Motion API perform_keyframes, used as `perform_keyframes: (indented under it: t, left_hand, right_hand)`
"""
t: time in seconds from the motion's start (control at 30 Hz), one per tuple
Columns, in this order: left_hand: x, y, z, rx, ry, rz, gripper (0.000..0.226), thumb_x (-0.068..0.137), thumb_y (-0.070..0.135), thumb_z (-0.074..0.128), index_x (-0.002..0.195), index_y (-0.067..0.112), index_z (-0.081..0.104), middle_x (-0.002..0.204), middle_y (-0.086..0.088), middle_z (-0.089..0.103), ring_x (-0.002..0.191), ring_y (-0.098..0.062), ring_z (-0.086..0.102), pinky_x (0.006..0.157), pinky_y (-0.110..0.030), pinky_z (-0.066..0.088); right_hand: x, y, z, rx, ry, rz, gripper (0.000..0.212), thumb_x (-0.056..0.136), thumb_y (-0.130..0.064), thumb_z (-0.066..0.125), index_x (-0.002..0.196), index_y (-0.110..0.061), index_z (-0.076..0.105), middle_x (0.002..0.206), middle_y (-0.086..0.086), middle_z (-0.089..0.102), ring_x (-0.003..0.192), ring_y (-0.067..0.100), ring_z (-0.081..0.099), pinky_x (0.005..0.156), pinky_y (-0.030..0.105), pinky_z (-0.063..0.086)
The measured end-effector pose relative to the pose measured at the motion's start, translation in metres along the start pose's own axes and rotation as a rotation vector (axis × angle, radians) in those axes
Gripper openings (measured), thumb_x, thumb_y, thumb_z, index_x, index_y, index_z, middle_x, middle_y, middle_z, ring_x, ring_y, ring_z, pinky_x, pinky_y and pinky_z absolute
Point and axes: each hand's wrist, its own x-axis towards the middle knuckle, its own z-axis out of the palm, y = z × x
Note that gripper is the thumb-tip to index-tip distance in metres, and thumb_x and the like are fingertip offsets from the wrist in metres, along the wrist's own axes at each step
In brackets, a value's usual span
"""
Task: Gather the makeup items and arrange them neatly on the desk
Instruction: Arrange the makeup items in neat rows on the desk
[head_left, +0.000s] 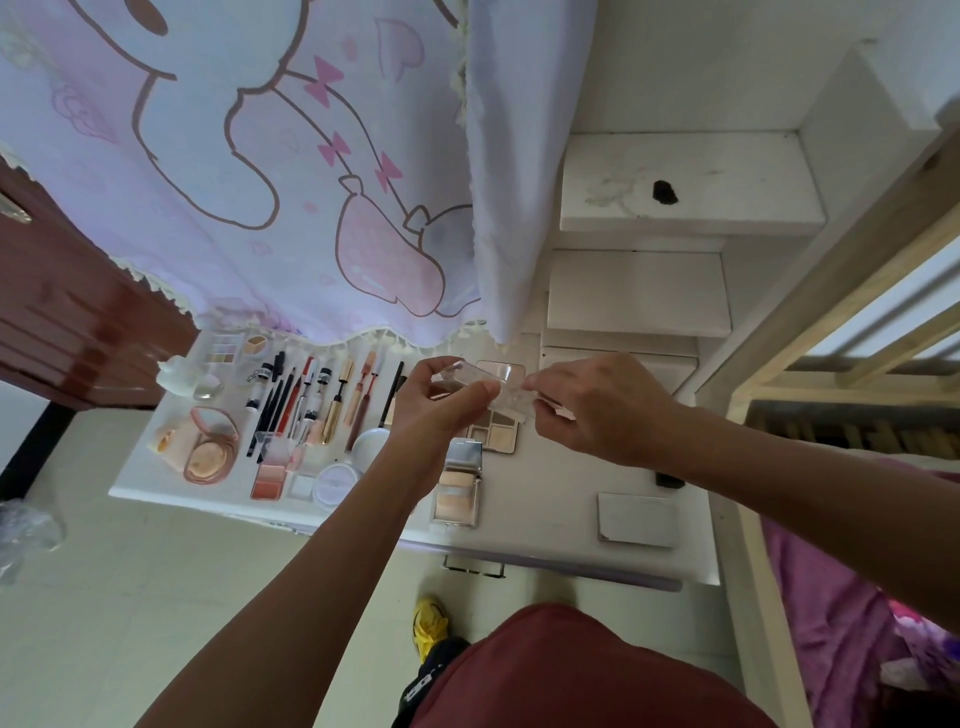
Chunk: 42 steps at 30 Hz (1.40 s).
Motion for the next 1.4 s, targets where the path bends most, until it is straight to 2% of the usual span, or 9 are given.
perform_keyframes:
  t: [0.17,0.33,0.5,0.63,0.83,0.93,1.0,1.2,1.4]
  left_hand:
    - [0.0,0.007,-0.008,-0.149,-0.08,0.019,0.041,0.07,0.011,0.072,0.108,0.012,0.056,0.094,-0.012,0.062,0.087,-0.022,0.066,0.082,-0.034,0.054]
    - [-0.002,0.01,-0.011,-0.171,-0.193,0.008,0.049,0.068,0.008,0.073,0.114,0.013,0.055,0.097,-0.015,0.06,0.088,-0.025,0.062,0.078,-0.031,0.055]
    - [0.0,0.001,-0.01,-0.249,-0.318,-0.072,0.064,0.061,0.01,0.077,0.121,0.014,0.055,0.102,-0.019,0.056,0.099,-0.036,0.053,0.098,-0.044,0.046]
    - [0.007,-0.007,-0.016,-0.261,-0.388,-0.162,0.078,0.063,0.002,0.076,0.136,0.014,0.05,0.109,-0.019,0.055,0.102,-0.033,0.057,0.105,-0.048,0.045]
    - [0.009,-0.022,-0.02,-0.325,-0.367,-0.24,0.083,0.063,-0.007,0.074,0.139,0.015,0.048,0.111,-0.017,0.061,0.1,-0.031,0.063,0.101,-0.049,0.047]
    - [0.007,-0.027,-0.018,-0.364,-0.354,-0.255,0.078,0.066,-0.014,0.068,0.137,0.014,0.049,0.107,-0.015,0.062,0.095,-0.027,0.065,0.085,-0.039,0.056]
    - [0.006,-0.031,-0.018,-0.391,-0.366,-0.271,0.08,0.062,-0.012,0.076,0.134,0.014,0.052,0.105,-0.015,0.064,0.095,-0.026,0.066,0.081,-0.037,0.056]
    - [0.005,-0.051,-0.022,-0.413,-0.326,-0.344,0.07,0.073,-0.021,0.057,0.135,0.012,0.052,0.115,-0.016,0.064,0.101,-0.027,0.066,0.078,-0.036,0.058]
    - [0.0,-0.083,-0.02,-0.316,-0.22,-0.413,0.064,0.078,-0.023,0.055,0.131,0.013,0.054,0.117,-0.021,0.065,0.106,-0.034,0.066,0.082,-0.04,0.058]
  right_hand:
    - [-0.002,0.009,-0.01,0.532,-0.223,0.472,0.055,0.082,-0.069,0.057,0.118,-0.029,0.066,0.097,-0.025,0.065,0.09,-0.004,0.063,0.081,0.026,0.054]
    - [-0.015,0.021,-0.007,0.943,-0.421,0.618,0.055,0.068,-0.06,0.076,0.117,-0.039,0.062,0.112,-0.014,0.069,0.105,0.004,0.065,0.093,0.029,0.053]
    - [-0.02,0.031,0.0,1.018,-0.508,0.63,0.072,0.056,-0.055,0.08,0.124,-0.041,0.061,0.124,-0.005,0.062,0.112,0.01,0.061,0.094,0.029,0.053]
    - [-0.025,0.035,0.007,0.885,-0.507,0.629,0.076,0.05,-0.063,0.08,0.121,-0.047,0.057,0.12,-0.01,0.059,0.11,0.009,0.057,0.092,0.029,0.053]
    - [-0.034,0.04,0.017,0.909,-0.505,0.676,0.079,0.052,-0.059,0.08,0.125,-0.038,0.061,0.118,-0.008,0.063,0.108,0.008,0.06,0.094,0.026,0.052]
    - [-0.039,0.043,0.021,0.92,-0.516,0.689,0.077,0.056,-0.06,0.079,0.127,-0.035,0.062,0.115,-0.01,0.067,0.106,0.009,0.063,0.094,0.03,0.054]
    - [-0.042,0.044,0.023,0.938,-0.513,0.704,0.078,0.061,-0.062,0.072,0.13,-0.03,0.06,0.109,-0.011,0.07,0.101,0.009,0.066,0.091,0.032,0.056]
    - [-0.051,0.05,0.029,0.949,-0.375,0.822,0.042,0.096,-0.047,0.05,0.123,-0.019,0.064,0.115,0.002,0.068,0.104,0.016,0.065,0.085,0.037,0.059]
    - [-0.065,0.065,0.038,0.993,-0.177,1.027,0.024,0.101,-0.028,0.049,0.11,-0.018,0.068,0.104,0.006,0.073,0.094,0.02,0.071,0.075,0.035,0.06]
